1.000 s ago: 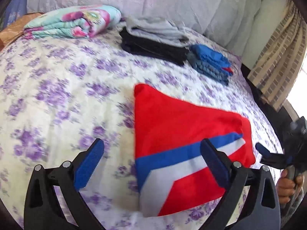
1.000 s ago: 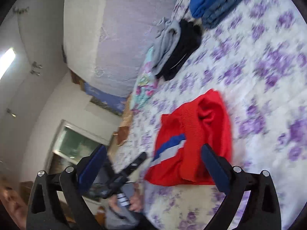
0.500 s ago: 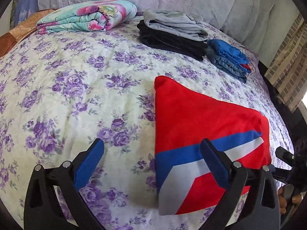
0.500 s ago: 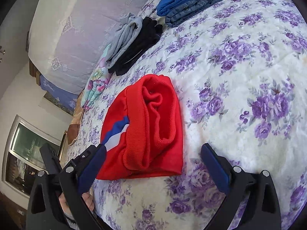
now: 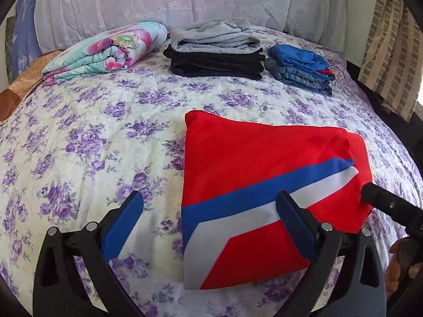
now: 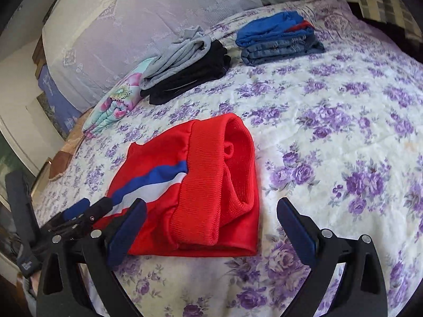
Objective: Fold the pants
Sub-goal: 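Grasp the folded pants bundle with the right gripper, then lift the bundle with both grippers and place it on the blue clothes stack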
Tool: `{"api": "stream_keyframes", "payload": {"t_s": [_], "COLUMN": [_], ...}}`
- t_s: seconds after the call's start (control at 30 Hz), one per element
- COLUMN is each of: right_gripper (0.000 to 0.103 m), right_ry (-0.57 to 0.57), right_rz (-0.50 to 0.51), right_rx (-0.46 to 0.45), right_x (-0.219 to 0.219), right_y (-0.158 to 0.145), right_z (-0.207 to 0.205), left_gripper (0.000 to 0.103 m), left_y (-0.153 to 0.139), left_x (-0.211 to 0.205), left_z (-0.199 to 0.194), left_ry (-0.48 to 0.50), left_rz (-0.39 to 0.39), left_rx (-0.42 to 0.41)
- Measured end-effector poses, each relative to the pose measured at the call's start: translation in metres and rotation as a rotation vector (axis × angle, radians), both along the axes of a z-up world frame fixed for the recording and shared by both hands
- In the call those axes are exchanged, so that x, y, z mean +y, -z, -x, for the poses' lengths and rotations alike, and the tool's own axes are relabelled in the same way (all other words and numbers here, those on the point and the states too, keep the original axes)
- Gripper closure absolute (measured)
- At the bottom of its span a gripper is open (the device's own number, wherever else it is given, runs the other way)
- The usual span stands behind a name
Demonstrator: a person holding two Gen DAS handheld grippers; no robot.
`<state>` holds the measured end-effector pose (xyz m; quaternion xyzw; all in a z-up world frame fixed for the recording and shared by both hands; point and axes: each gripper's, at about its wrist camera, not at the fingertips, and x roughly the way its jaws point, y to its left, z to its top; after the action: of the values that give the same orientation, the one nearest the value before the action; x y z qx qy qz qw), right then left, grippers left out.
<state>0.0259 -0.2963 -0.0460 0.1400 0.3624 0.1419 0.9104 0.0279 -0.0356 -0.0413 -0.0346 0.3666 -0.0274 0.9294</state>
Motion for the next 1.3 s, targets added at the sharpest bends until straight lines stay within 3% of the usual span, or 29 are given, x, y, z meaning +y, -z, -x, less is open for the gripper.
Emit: {"api": "stream_keyframes", "payload": {"t_s": [0.27,0.4,0.53,0.67,0.73,0.83,0.87,0.9,1.0,1.17,1.2,1.3], "right_gripper": [0.004,0.004,0.003,0.005,0.019,0.039,0.041,0.042,0.039,0.037,0.037,0.038], "right_ry": [0.000,-0.050,-0.073,-0.119,-0.124,-0.123,-0.129,-0.135,-0.141,-0.157,-0.160,-0.164], "right_rz": [-0.117,-0.196,-0.237,-0.230,-0.229,-0.297,-0.332,-0.354,-0.380,-0.380,-0.372,-0.329], "right_rx": [0.050,0.108,0.101,0.085,0.087,0.105,0.113,0.118,0.134,0.143,0.136,0.109], "right_x": [-0.017,-0.011,-0.011,-0.007,-0.009,-0.021,-0.025,-0.028,-0.029,-0.028,-0.026,-0.021], "right_y": [0.007,0.017,0.021,0.024,0.024,0.028,0.030,0.031,0.034,0.035,0.035,0.035], "right_z": [-0.006,-0.025,-0.037,-0.043,-0.044,-0.044,-0.043,-0.043,-0.048,-0.053,-0.052,-0.049], "left_gripper": [0.005,0.005,0.005,0.005,0.006,0.016,0.023,0.028,0.030,0.019,0.013,0.012], "left_y": [0.011,0.021,0.030,0.030,0.030,0.029,0.029,0.030,0.032,0.039,0.040,0.037], "left_x": [-0.002,0.006,0.016,0.010,0.006,0.009,0.012,0.015,0.023,0.033,0.030,0.013], "left_z": [-0.007,-0.023,-0.039,-0.049,-0.049,-0.045,-0.045,-0.046,-0.051,-0.063,-0.063,-0.057], "left_ry": [0.038,0.072,0.128,0.191,0.219,0.233,0.229,0.226,0.244,0.265,0.279,0.309], "left_rz": [0.087,0.232,0.369,0.389,0.384,0.396,0.401,0.410,0.437,0.520,0.512,0.415], "left_rx": [0.045,0.102,0.148,0.163,0.158,0.142,0.144,0.149,0.174,0.185,0.178,0.165]}}
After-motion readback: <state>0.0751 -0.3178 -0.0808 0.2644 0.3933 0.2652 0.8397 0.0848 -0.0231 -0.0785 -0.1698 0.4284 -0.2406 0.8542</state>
